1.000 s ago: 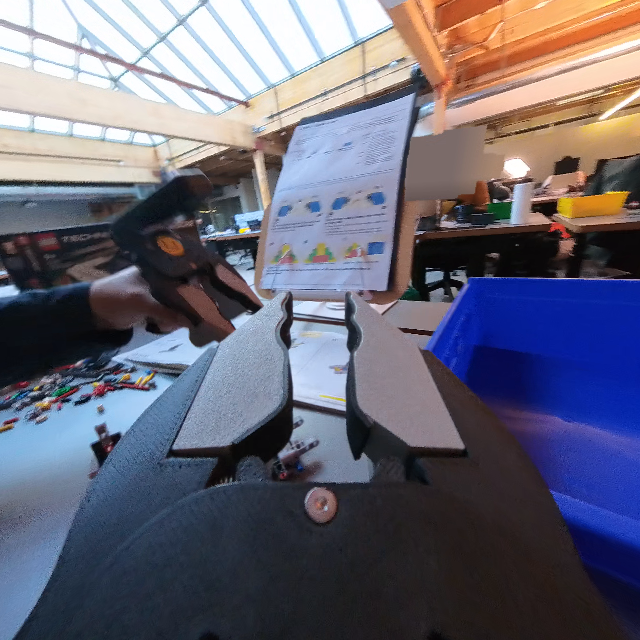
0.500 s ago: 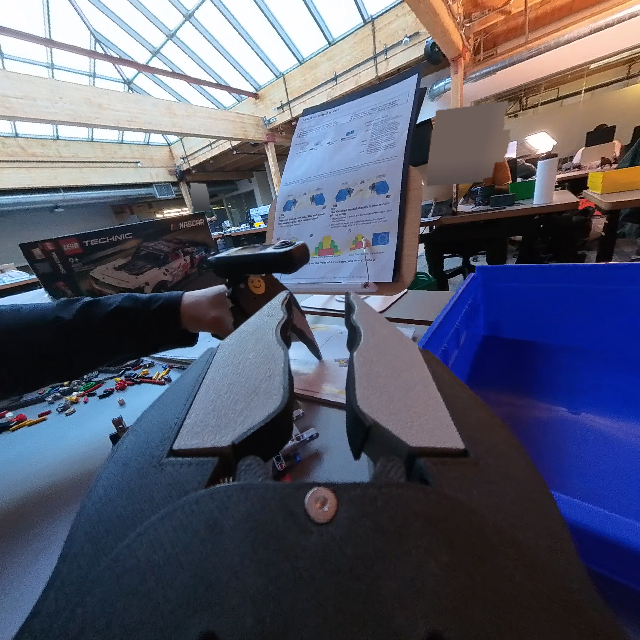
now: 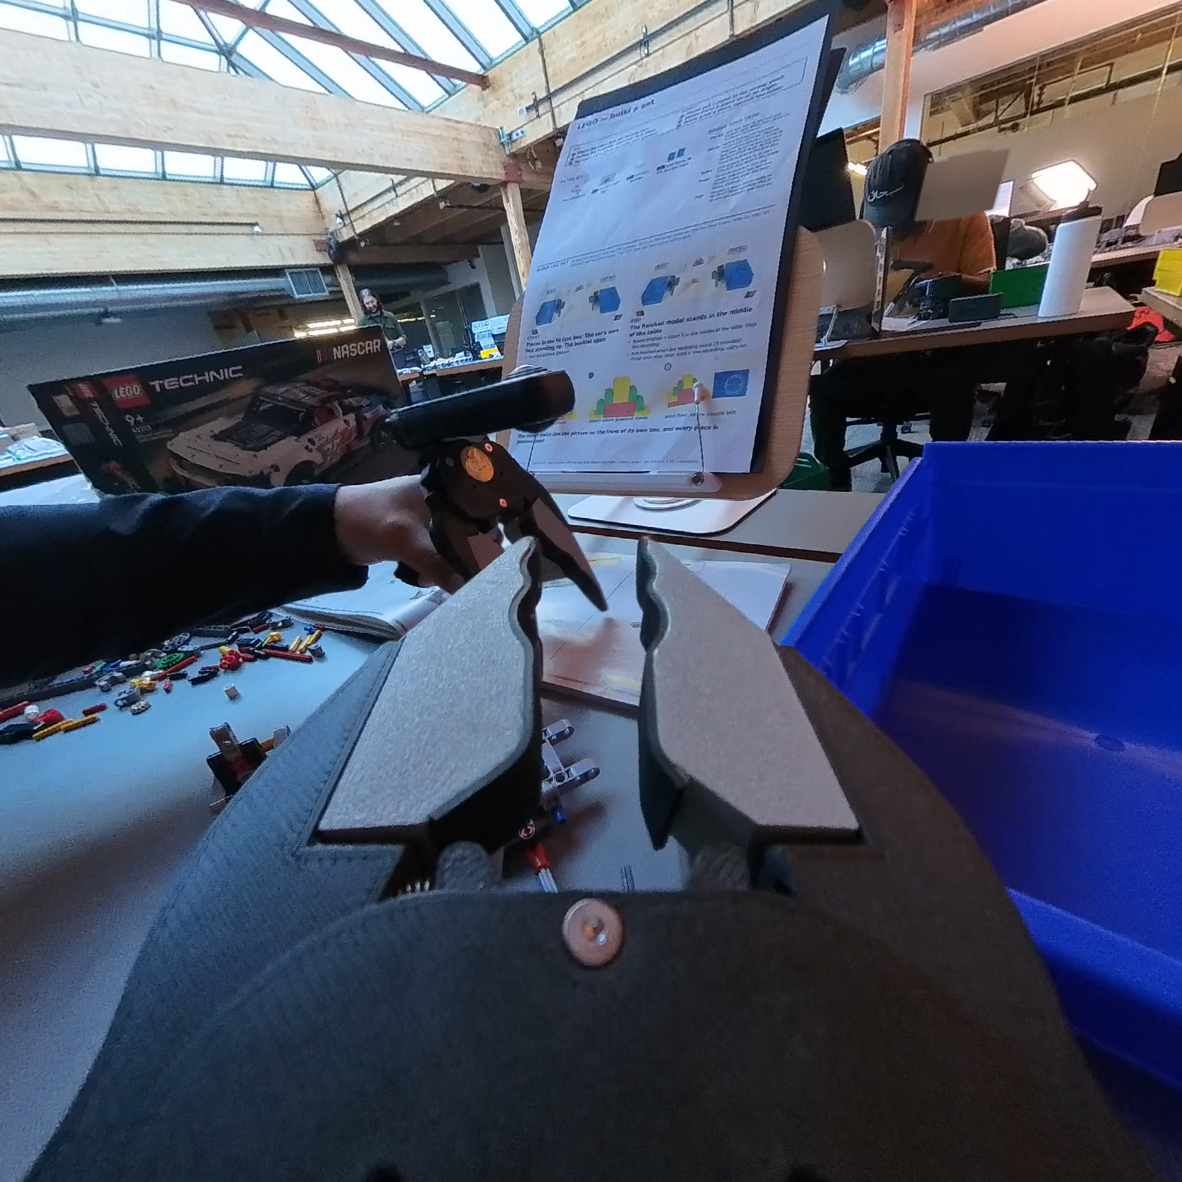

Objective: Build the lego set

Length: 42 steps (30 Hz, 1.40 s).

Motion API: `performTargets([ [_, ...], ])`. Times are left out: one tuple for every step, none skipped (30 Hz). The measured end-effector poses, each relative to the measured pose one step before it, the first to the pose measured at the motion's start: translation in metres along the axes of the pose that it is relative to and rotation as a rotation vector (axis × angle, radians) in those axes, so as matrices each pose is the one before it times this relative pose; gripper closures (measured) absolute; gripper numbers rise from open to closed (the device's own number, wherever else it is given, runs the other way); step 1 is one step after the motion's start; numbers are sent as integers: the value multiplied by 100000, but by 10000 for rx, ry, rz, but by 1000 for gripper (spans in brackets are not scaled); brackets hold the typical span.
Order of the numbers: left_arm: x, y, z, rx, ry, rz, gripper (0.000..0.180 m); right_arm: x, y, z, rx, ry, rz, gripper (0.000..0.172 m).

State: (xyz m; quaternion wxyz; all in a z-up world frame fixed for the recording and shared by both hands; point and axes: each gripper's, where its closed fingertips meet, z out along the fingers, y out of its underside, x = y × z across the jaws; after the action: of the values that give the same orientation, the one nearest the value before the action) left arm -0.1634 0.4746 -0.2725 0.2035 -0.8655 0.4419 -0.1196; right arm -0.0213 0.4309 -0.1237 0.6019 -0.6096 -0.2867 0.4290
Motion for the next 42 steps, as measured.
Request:
performTargets([
  [-193,-216,223,-62,-399,138,77,-48,90,59,-40,-40,23,146],
  [-180,-147,299,-109,-378,153,71,-31,80,40,-35,-31,18,146],
  [89,-10,386,-175,-191,234,72,-15,67,35,-31,-11,9,146],
  [430,-261,241,26,108,199,79,-18,57,30,-25,-17,8,146],
  [333,-357,49,157,166,45,96,-19,43,22,-18,-30,10,146],
  [205,-163,57,60,157,6,105,-47,56,29,-27,-47,22,146],
  [-98,-61,27,51,5,-33,107,-52,86,53,-43,-61,41,146],
  [-71,-15,-17,74,61,-34,109,-100,117,83,-56,-87,48,146],
  [16,-33,-55,118,136,-94,109,-142,140,114,-82,-108,42,144],
  [107,-61,-108,158,216,-107,112,-181,168,154,-109,-120,18,142],
  [377,-111,-185,205,383,-114,121,-242,175,156,-119,-154,2,139],
  [599,-91,-210,205,548,-181,135,-291,170,165,-103,-162,-11,136],
  [593,-32,-118,167,560,-269,147,-169,200,165,-118,-81,-23,133],
  [134,19,-23,168,252,-278,149,-48,263,172,-159,-9,-35,130],
  [17,-1,-47,195,139,-133,149,-69,271,179,-169,-28,-36,128],
  [85,110,-76,115,165,-37,152,-95,295,177,-177,-54,-31,126],
  [235,172,-77,54,241,-46,160,-52,322,152,-201,-32,-41,124],
  [537,250,-59,-7,413,-94,178,-57,297,133,-192,-28,-42,122],
  [-50,112,-79,29,-16,-174,180,-120,216,101,-146,-60,-60,121],
  [-222,57,-115,17,-204,-105,180,-119,105,54,-79,-34,-85,120],
  [-198,62,-176,13,-242,17,180,-95,24,30,-13,5,-106,120],
  [-193,-53,-258,102,-255,1,180,-127,19,32,-18,-8,-107,121],
  [-190,-117,-387,190,-239,-50,180,-93,112,74,-78,12,-82,121],
  [-129,-163,-509,244,-190,-45,180,-26,191,121,-138,52,-40,120],
  [-38,-237,-603,332,-143,10,180,-37,198,191,-163,42,9,120],
  [49,-283,-635,382,-103,108,180,-75,111,277,-158,25,69,117],
  [66,-203,-579,338,-90,149,180,-23,22,390,-173,57,115,118],
  [-8,-114,-502,275,-114,62,180,212,56,536,-278,198,126,120],
  [61,-108,-408,259,-21,-32,180,355,170,702,-423,259,109,123],
  [170,-30,-332,206,87,-114,180,285,177,815,-475,173,108,124],
  [69,24,-309,177,42,-158,180,235,-95,898,-372,77,72,124],
  [-5,-15,-333,193,-9,-115,180,384,-472,892,-207,121,26,121],
  [-38,3,-385,161,-8,-72,180,428,-951,839,52,120,-28,118],
  [5,12,-447,110,53,-51,180,262,-1330,768,313,12,-37,114],
  [2,-31,-531,81,73,-48,180,162,-1379,723,393,-35,56,113],
  [42,-50,-582,24,118,-57,180,170,-1072,755,277,-16,165,113],
  [163,-50,-553,-35,196,-49,180,148,-688,827,139,-13,296,112],
  [146,-62,-504,-88,131,18,180,-72,-366,883,72,-135,386,109],
  [17,-93,-416,-68,-26,131,180,-244,-106,882,42,-236,452,106],
  [-61,-129,-293,-55,-98,143,180,-334,69,821,68,-304,467,104],
  [41,-151,-103,-31,-43,73,180,-527,250,708,61,-439,406,102],
  [172,-95,73,-31,33,-15,180,-504,632,520,-118,-437,238,99],
])
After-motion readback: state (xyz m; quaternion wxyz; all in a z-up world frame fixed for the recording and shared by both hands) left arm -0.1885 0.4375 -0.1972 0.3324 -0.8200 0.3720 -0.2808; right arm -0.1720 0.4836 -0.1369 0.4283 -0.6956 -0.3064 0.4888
